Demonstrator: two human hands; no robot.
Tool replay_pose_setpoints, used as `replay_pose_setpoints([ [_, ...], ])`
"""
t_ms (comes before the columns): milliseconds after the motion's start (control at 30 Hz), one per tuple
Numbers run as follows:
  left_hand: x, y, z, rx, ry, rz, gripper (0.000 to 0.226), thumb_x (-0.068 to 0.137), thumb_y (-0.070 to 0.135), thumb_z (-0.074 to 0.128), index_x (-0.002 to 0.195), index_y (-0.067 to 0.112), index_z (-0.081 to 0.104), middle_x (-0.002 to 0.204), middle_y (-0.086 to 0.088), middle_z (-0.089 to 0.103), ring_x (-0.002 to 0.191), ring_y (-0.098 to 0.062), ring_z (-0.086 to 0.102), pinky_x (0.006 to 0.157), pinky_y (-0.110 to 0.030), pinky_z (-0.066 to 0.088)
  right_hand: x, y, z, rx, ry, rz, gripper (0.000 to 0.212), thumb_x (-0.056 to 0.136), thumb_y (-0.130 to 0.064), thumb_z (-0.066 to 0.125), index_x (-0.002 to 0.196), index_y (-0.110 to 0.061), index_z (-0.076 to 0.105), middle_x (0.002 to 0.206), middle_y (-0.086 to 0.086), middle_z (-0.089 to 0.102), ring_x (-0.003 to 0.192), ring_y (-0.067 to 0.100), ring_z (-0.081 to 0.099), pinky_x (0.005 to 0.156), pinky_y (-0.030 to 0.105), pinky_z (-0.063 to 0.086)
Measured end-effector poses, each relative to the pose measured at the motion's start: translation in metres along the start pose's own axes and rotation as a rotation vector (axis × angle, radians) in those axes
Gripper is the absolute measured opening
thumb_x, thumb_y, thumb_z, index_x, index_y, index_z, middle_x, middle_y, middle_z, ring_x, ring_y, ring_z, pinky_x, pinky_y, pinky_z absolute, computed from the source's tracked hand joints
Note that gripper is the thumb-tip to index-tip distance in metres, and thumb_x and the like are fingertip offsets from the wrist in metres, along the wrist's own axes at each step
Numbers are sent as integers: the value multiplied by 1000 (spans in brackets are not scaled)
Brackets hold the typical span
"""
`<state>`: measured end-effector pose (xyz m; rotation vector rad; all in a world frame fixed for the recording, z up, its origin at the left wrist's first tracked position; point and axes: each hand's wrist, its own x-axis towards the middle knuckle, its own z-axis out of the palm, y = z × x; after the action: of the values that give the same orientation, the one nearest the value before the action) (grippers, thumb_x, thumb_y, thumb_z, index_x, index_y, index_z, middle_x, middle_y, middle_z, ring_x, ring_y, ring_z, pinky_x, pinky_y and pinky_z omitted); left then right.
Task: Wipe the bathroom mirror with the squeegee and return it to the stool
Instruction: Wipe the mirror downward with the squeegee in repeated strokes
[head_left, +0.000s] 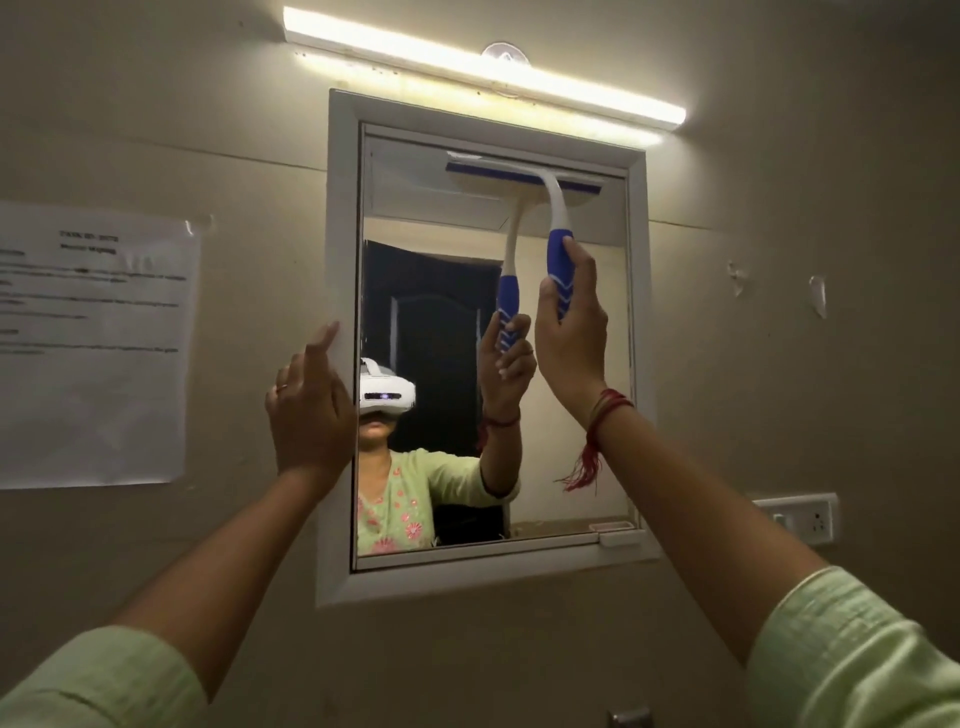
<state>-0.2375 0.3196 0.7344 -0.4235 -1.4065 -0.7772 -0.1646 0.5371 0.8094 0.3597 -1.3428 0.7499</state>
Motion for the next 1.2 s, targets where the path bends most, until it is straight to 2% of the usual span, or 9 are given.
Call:
replay_pose_setpoints([
  [133, 0, 0, 1, -13, -6, -7, 42, 90, 8, 33, 131, 16, 42, 106, -16, 61, 92, -34, 54, 79, -44, 38, 14, 5, -1, -32, -9, -3, 41, 94, -20, 48, 133, -14, 38, 122, 8, 59, 92, 9, 58, 68, 4, 41],
  [300, 0, 0, 2, -12, -9, -16, 42, 92, 5, 35, 132, 16, 42, 108, -15, 61, 95, -32, 54, 80, -40, 35, 11, 9, -2, -57, -19, -18, 41, 94, -21, 48, 133, -14, 39, 119, 3, 60, 79, -1, 54, 60, -1, 40],
  [467, 0, 1, 0, -20, -19, -5, 42, 91, 9, 32, 131, 12, 43, 107, -17, 61, 93, -33, 55, 80, -39, 37, -9, 16, -12, -60, -23, -42, 39, 93, -19, 49, 131, -15, 41, 105, -13, 49, 69, -12, 55, 61, -6, 38],
  [700, 1, 0, 1, -48, -24, 1, 40, 92, 9, 32, 131, 11, 42, 101, -18, 60, 88, -30, 55, 78, -33, 36, 2, 10, -13, -101, -36, -63, 38, 94, -21, 48, 131, -14, 40, 111, 6, 61, 69, -1, 54, 62, 5, 40],
  [800, -1, 0, 2, -56, -18, 2, 40, 93, 12, 31, 131, 12, 42, 102, -18, 60, 90, -31, 55, 77, -32, 35, -5, 9, -11, -109, -45, -45, 38, 94, -22, 47, 131, -15, 40, 111, 6, 62, 69, -2, 53, 61, 5, 41],
  [933, 0, -2, 2, -55, -29, 3, 40, 94, 14, 30, 132, 14, 40, 106, -18, 60, 92, -32, 55, 76, -33, 37, -46, 17, -16, -78, -60, -20, 38, 94, -21, 47, 131, -16, 39, 102, -15, 54, 69, -10, 57, 58, -1, 42],
  [1033, 0, -2, 3, -35, -30, 2, 40, 93, 13, 30, 132, 16, 39, 106, -18, 59, 92, -33, 54, 73, -33, 37, -56, 17, -15, -22, -32, 3, 37, 94, -17, 48, 129, -12, 40, 87, -33, 47, 78, -20, 54, 57, -4, 39],
  [1133, 0, -1, 2, -16, -35, 10, 42, 92, 13, 30, 132, 16, 39, 105, -17, 58, 90, -33, 54, 69, -34, 37, -37, 6, -12, -35, -34, 1, 37, 93, -18, 48, 129, -14, 40, 90, -29, 47, 77, -21, 53, 57, -4, 39],
  [1200, -1, -1, 1, -26, -35, 10, 42, 92, 13, 29, 133, 16, 39, 105, -17, 58, 90, -33, 54, 69, -34, 37, -27, 1, -13, -54, -47, -12, 38, 94, -20, 48, 131, -16, 39, 100, -17, 50, 72, -17, 55, 57, -3, 40],
])
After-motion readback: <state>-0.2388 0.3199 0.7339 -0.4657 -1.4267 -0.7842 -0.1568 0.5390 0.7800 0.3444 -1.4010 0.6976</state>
